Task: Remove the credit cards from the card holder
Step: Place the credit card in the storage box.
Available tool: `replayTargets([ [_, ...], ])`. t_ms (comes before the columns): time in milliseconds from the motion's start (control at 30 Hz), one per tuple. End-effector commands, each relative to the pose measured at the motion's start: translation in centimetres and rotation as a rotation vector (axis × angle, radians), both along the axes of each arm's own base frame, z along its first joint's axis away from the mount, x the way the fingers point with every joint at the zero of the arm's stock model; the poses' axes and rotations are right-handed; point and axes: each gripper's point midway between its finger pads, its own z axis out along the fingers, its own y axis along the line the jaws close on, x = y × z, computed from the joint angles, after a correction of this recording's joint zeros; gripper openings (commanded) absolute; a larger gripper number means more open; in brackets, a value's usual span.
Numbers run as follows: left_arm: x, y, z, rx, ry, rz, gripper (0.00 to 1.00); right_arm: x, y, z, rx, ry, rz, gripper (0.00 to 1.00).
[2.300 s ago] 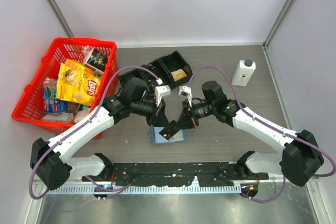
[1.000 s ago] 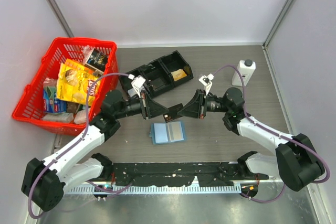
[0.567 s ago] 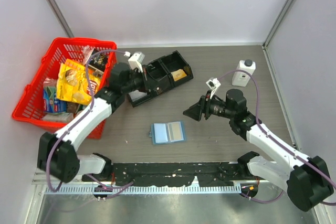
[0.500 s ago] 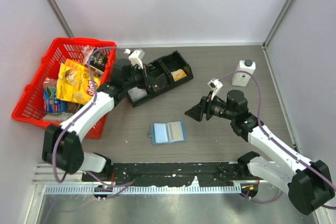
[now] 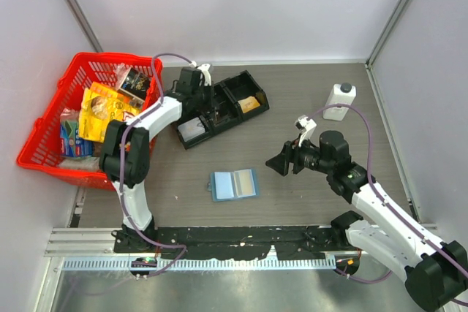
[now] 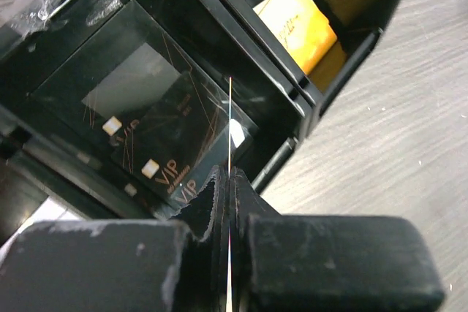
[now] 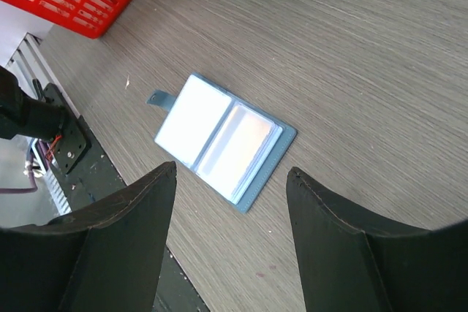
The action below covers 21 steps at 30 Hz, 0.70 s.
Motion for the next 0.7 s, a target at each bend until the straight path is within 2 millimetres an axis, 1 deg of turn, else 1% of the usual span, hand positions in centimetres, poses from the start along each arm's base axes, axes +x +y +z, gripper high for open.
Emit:
replayTargets([
  [0, 2.4, -0.4, -0.1, 0.007, -0.005, -0.002, 0.0, -0.2, 0.0, 1.0, -0.003, -0.036, 0.017, 0.66],
  [133, 3.6, -0.7, -1.2, 0.028, 0.015, -0.003, 0.01, -0.5, 0.0, 1.0, 0.001, -0.031, 0.03, 0.66],
  [167, 3.7, -0.6, -1.5, 0.038, 0.025, -0.003, 0.04, -0.4, 0.0, 1.0, 0.0, -0.032, 0.029, 0.66],
  [267, 4.2, -0.5, -0.9, 0.059, 0.016, -0.006, 0.15, -0.5, -0.1, 0.9, -0.004, -0.022, 0.022, 0.66],
  [300, 4.3, -0.4, -0.5, 0.063, 0.008, -0.008, 0.22, -0.2, -0.3, 0.7, -0.015, -0.019, 0.003, 0.66],
  [333, 4.2, -0.3, 0.0, 0.07, 0.0, -0.011, 0.26, 0.0, -0.5, 0.5, -0.036, -0.003, -0.005, 0.66],
  [433, 4.1, 0.2, 1.8, 0.093, -0.026, -0.009, 0.38, 0.0, -0.9, -0.5, -0.096, 0.056, -0.018, 0.66],
  [500, 3.7, 0.9, 3.2, 0.112, -0.042, 0.001, 0.42, 0.0, -0.9, -0.7, -0.12, 0.081, -0.004, 0.66],
  [567, 3.0, 1.1, 4.8, 0.118, -0.06, 0.002, 0.44, 0.1, -0.8, -0.6, -0.124, 0.098, -0.008, 0.66],
  [600, 2.4, 1.3, 6.0, 0.118, -0.077, 0.009, 0.45, 0.2, -0.8, -0.6, -0.125, 0.105, -0.011, 0.66],
  [667, 0.8, 1.3, 7.4, 0.109, -0.083, 0.018, 0.46, 0.3, -0.9, -0.7, -0.125, 0.125, -0.027, 0.66],
])
